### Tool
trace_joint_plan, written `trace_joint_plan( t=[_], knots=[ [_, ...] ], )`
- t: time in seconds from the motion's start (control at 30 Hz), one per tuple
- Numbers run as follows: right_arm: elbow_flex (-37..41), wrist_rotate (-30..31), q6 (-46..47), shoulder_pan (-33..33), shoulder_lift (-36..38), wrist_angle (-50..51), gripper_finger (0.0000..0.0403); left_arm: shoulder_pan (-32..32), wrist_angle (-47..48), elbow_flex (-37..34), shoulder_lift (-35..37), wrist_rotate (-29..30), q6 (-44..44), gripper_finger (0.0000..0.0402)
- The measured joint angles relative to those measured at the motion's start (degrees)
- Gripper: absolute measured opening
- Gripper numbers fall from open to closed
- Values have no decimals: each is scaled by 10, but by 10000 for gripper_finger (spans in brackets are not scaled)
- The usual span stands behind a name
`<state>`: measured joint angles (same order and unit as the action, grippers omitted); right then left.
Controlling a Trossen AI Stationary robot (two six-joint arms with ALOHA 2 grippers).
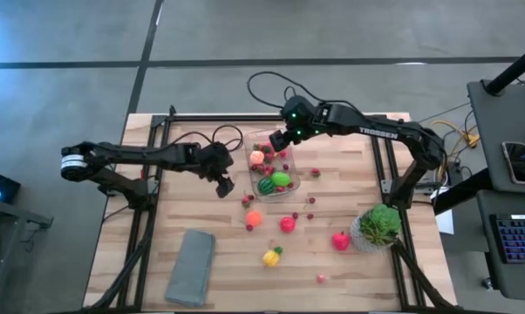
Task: Pick and placing Produce into tupperware
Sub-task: Put the red strawberry into the transparent container
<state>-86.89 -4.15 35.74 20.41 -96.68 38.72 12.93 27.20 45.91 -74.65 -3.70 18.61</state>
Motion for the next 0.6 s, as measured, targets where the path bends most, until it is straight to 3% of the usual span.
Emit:
trace_joint_plan(
  t=[0.07, 0.27, 0.6],
  knots=[
    [0, 2, -4, 2, 7, 2, 226, -7, -16, -16, 0, -32, -29, 267],
    [0, 4, -49, 3, 15, 13, 243, -57, -90, -58, -2, -39, -140, 267],
    [0, 15, -93, 3, 15, 68, 238, -108, -205, -59, -59, -38, -161, 267]
  ],
)
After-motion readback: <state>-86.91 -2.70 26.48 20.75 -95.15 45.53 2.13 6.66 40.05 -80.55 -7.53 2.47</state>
